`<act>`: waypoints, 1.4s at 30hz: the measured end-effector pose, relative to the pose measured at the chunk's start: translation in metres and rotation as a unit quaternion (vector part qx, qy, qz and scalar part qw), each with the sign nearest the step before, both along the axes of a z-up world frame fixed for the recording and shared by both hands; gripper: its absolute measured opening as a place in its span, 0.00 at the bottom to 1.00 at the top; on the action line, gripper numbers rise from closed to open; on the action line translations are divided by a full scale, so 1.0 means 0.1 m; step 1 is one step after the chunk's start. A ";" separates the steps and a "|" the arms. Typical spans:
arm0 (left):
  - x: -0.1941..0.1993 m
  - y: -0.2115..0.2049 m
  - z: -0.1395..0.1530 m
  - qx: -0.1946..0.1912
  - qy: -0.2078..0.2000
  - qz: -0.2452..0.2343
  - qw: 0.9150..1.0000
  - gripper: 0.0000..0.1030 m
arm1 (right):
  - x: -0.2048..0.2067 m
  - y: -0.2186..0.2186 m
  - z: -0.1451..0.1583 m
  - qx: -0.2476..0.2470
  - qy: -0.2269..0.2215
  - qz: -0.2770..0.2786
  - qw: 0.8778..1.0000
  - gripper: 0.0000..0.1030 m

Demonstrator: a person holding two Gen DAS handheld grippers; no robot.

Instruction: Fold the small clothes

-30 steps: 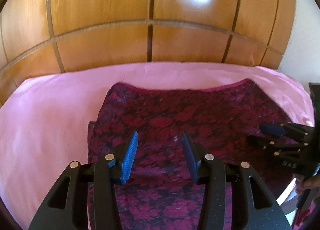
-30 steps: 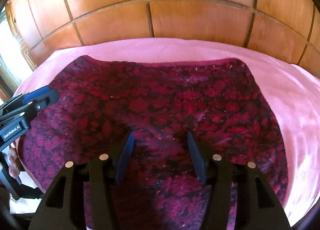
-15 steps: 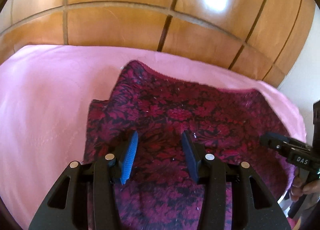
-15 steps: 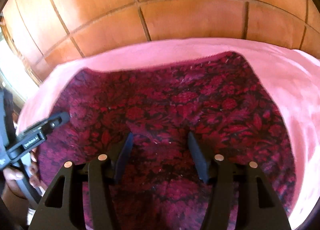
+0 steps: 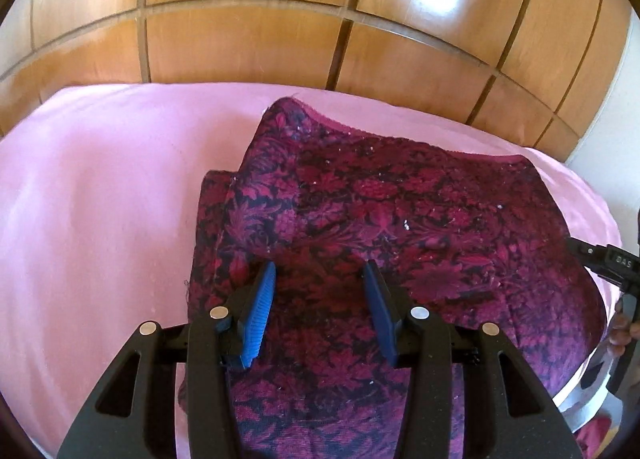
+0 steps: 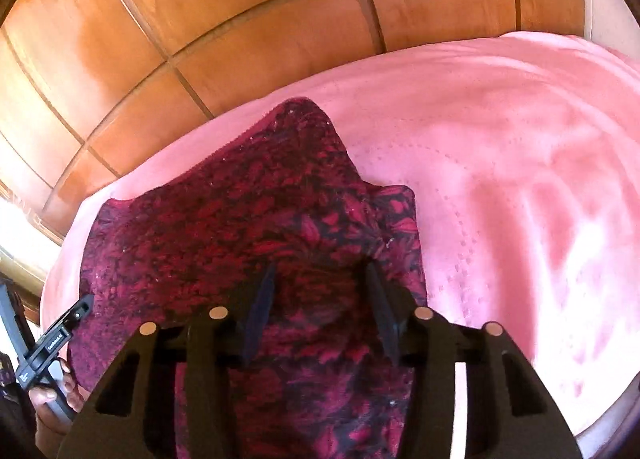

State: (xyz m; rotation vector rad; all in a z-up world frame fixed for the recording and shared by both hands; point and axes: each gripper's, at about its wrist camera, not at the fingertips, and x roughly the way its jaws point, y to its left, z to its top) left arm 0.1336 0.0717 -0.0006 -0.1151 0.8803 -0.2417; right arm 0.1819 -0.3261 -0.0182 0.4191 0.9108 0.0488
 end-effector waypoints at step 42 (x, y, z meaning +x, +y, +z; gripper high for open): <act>-0.34 -0.79 0.02 -0.008 -0.009 -0.064 0.998 0.52 | -1.04 -0.45 -0.46 0.236 0.037 -0.009 0.971 0.70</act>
